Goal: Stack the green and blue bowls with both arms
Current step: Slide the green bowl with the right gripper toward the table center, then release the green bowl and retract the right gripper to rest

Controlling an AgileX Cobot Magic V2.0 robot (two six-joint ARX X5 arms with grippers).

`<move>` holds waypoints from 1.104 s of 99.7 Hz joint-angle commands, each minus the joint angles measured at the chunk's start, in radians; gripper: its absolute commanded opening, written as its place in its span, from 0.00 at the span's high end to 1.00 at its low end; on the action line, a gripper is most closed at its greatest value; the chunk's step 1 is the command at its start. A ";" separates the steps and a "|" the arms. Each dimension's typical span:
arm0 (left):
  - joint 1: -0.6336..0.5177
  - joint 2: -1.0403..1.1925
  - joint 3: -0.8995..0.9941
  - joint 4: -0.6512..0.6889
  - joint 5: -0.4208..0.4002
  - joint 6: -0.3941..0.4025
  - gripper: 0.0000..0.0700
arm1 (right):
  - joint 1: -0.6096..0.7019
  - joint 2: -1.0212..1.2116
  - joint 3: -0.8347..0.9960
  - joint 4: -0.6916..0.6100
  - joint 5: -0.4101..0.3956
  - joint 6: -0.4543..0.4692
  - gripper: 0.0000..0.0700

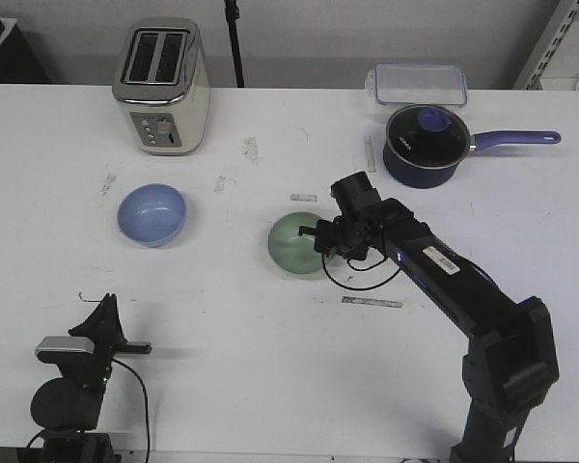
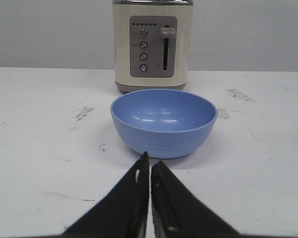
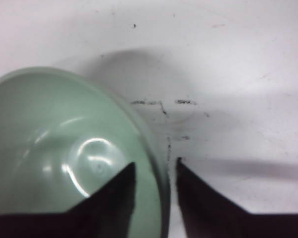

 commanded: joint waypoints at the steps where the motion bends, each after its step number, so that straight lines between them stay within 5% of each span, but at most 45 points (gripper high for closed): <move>1: 0.000 -0.002 -0.023 0.015 0.000 0.008 1.00 | 0.008 0.024 0.013 0.008 0.001 0.007 0.59; 25: 0.000 -0.002 -0.023 0.015 0.000 0.008 1.00 | 0.009 0.013 0.013 0.033 0.007 -0.016 0.26; 48: 0.000 -0.002 -0.023 0.015 0.000 0.008 1.00 | 0.009 -0.039 0.013 0.064 0.025 -0.071 0.26; 73: 0.000 -0.002 -0.023 0.015 0.000 0.008 1.00 | 0.011 -0.148 0.007 0.073 0.249 -0.228 0.27; 87: 0.000 -0.002 -0.023 0.015 0.000 0.008 1.00 | 0.002 -0.241 -0.060 0.158 0.321 -0.353 0.47; 110: 0.000 -0.002 -0.023 0.015 0.000 0.008 1.00 | -0.025 -0.471 -0.343 0.470 0.315 -0.504 0.87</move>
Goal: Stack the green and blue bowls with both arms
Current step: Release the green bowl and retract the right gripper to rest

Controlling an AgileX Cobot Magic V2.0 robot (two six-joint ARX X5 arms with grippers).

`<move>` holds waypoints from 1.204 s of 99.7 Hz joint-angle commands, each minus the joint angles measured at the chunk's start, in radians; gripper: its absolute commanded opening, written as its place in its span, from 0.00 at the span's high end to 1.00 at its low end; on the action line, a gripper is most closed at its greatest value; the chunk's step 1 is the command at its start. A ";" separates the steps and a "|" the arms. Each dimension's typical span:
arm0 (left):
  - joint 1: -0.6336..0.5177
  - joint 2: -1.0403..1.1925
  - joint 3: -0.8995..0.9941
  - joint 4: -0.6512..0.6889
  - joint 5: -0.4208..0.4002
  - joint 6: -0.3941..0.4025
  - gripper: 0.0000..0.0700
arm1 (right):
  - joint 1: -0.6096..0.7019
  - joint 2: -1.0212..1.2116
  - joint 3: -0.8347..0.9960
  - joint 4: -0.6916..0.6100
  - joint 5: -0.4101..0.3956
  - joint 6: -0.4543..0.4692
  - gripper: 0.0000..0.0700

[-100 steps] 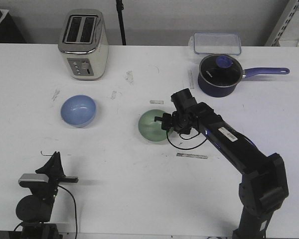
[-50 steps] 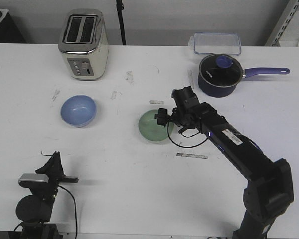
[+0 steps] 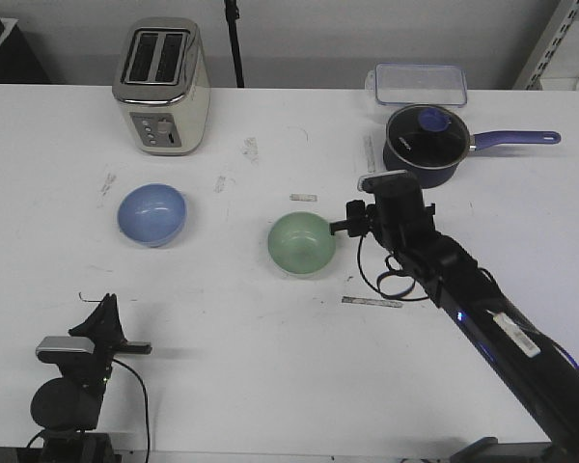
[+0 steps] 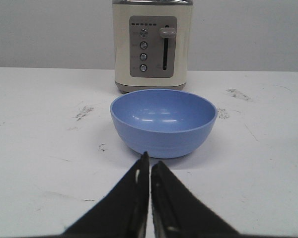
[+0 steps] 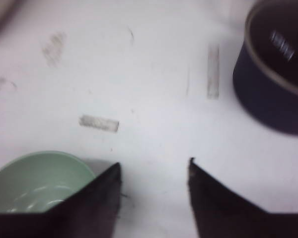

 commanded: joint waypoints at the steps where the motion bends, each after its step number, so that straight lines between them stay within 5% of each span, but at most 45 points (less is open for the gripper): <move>1: 0.000 -0.002 -0.023 0.015 0.000 0.008 1.00 | -0.008 -0.051 -0.065 0.085 -0.003 -0.080 0.89; 7: 0.000 -0.002 -0.023 0.015 0.000 0.008 1.00 | -0.031 -0.111 -0.134 0.138 -0.005 -0.115 0.99; 23: 0.000 -0.002 -0.023 0.015 0.000 0.008 1.00 | -0.121 -0.255 -0.285 0.189 -0.003 -0.217 0.99; 56: 0.000 -0.002 -0.023 0.015 0.000 0.008 1.00 | -0.337 -0.577 -0.552 0.322 -0.099 -0.211 0.99; 120: 0.000 -0.002 -0.023 0.015 0.000 0.008 1.00 | -0.351 -1.098 -0.759 0.303 -0.108 -0.205 0.99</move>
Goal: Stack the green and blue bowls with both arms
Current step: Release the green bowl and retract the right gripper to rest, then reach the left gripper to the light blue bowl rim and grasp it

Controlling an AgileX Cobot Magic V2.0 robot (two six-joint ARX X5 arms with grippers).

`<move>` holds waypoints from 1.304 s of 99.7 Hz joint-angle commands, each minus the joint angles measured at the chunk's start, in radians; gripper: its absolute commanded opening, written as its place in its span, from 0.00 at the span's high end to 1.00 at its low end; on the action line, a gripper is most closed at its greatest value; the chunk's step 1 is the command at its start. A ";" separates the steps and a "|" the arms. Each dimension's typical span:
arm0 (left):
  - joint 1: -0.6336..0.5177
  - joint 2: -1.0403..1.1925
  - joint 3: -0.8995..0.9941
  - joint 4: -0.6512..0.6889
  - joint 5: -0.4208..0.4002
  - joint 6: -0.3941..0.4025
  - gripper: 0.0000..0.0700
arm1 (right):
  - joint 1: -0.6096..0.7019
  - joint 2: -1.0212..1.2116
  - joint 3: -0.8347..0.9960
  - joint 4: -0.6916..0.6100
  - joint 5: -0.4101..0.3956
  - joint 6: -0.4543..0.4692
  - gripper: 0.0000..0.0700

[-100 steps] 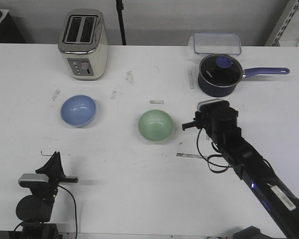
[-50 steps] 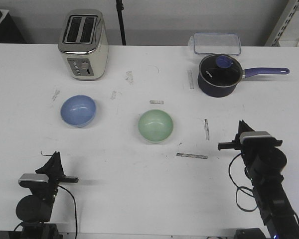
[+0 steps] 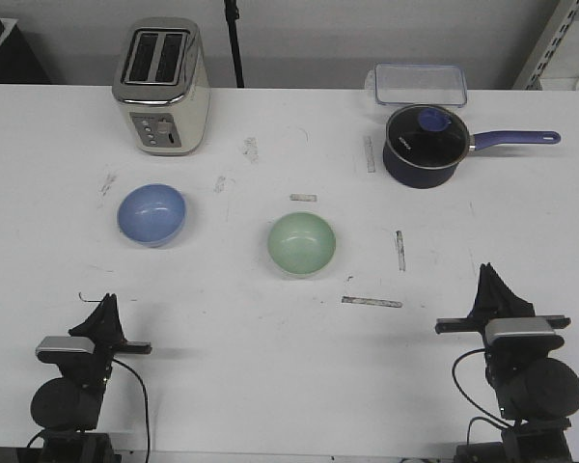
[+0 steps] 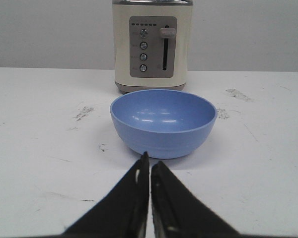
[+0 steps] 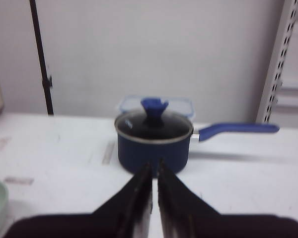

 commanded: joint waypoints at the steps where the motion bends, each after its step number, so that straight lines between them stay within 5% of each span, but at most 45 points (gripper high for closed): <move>1: 0.000 -0.002 -0.023 0.015 0.000 0.008 1.00 | 0.002 -0.023 0.001 0.002 -0.001 0.003 0.99; 130: 0.000 -0.002 -0.023 0.023 -0.015 -0.023 1.00 | 0.002 -0.119 0.001 0.000 0.000 0.003 0.99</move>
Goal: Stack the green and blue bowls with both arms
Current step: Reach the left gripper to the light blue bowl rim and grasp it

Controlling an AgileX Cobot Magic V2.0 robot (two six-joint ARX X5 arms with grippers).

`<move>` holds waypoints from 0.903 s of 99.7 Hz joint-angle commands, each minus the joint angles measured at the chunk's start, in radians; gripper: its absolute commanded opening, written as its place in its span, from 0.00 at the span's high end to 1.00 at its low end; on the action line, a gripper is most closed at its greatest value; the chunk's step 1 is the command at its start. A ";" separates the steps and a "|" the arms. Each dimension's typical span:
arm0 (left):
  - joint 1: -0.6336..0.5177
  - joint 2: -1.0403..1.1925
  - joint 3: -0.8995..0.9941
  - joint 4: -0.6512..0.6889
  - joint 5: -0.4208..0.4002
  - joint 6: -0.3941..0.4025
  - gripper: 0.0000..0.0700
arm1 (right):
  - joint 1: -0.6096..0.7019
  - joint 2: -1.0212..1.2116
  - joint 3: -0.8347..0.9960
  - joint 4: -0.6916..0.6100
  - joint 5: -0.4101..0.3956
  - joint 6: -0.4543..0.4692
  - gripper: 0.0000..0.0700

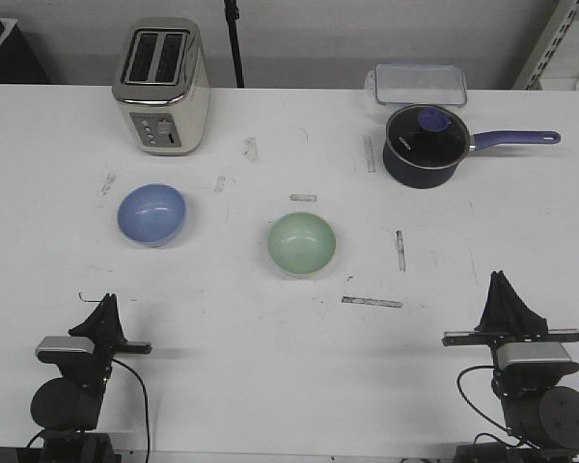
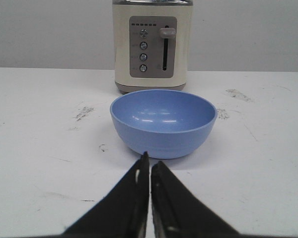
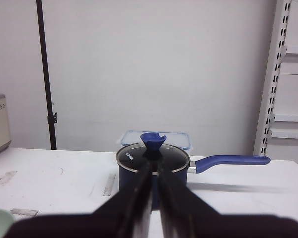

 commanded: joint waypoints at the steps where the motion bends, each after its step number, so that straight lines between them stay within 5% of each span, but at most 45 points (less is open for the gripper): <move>1: 0.000 -0.002 -0.023 0.023 -0.017 -0.030 1.00 | 0.002 -0.001 0.001 0.010 0.000 0.003 0.99; 12: 0.000 -0.002 -0.017 0.023 -0.085 -0.101 1.00 | 0.002 -0.001 0.001 0.010 0.000 0.003 0.99; 31: 0.000 0.001 0.050 0.040 -0.163 -0.090 1.00 | 0.002 -0.001 0.001 0.010 0.000 0.003 0.99; 59: 0.000 0.055 0.174 0.068 -0.156 0.029 1.00 | 0.002 -0.001 0.001 0.010 0.000 0.003 0.99; 90: 0.000 0.220 0.328 0.056 -0.056 0.033 1.00 | 0.002 -0.001 0.001 0.010 -0.001 0.003 0.99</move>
